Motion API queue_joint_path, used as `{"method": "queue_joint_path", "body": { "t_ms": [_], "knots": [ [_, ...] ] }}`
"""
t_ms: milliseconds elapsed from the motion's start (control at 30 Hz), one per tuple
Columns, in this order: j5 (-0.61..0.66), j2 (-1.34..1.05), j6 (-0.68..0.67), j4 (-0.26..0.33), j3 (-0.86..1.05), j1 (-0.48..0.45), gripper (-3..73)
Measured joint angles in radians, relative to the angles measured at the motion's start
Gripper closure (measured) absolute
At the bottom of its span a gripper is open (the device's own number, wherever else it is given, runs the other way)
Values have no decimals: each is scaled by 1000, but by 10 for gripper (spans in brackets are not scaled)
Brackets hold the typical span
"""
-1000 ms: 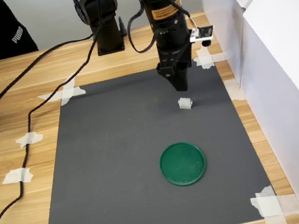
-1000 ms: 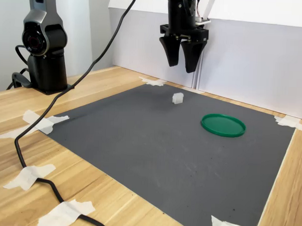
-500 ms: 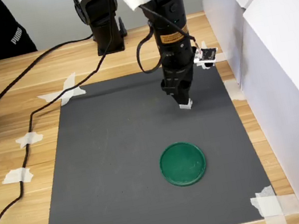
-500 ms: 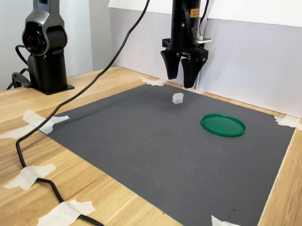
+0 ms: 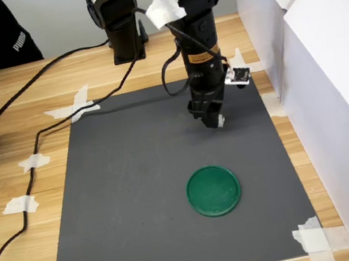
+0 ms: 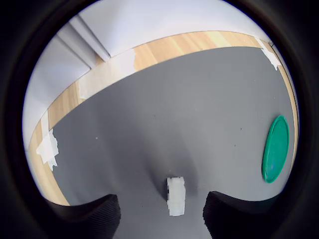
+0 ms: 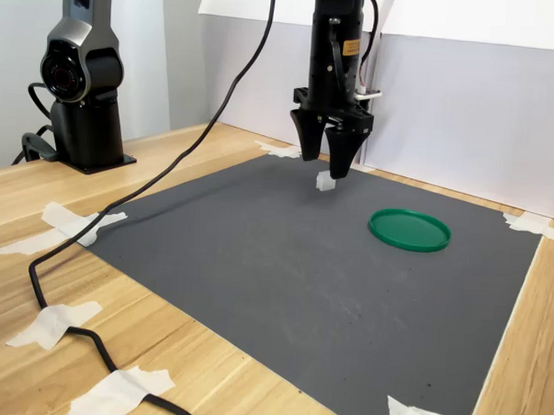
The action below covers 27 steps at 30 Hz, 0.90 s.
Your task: Grasp a white terminal and put it on the green lid.
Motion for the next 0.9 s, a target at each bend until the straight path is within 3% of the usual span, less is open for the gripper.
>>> {"method": "queue_joint_path", "body": {
  "t_ms": [600,767,900],
  "knots": [
    [-76,35,1,-27,17,0,9],
    [-76,35,2,-27,17,0,76],
    [-84,35,8,-28,17,0,197]
  ]
}}
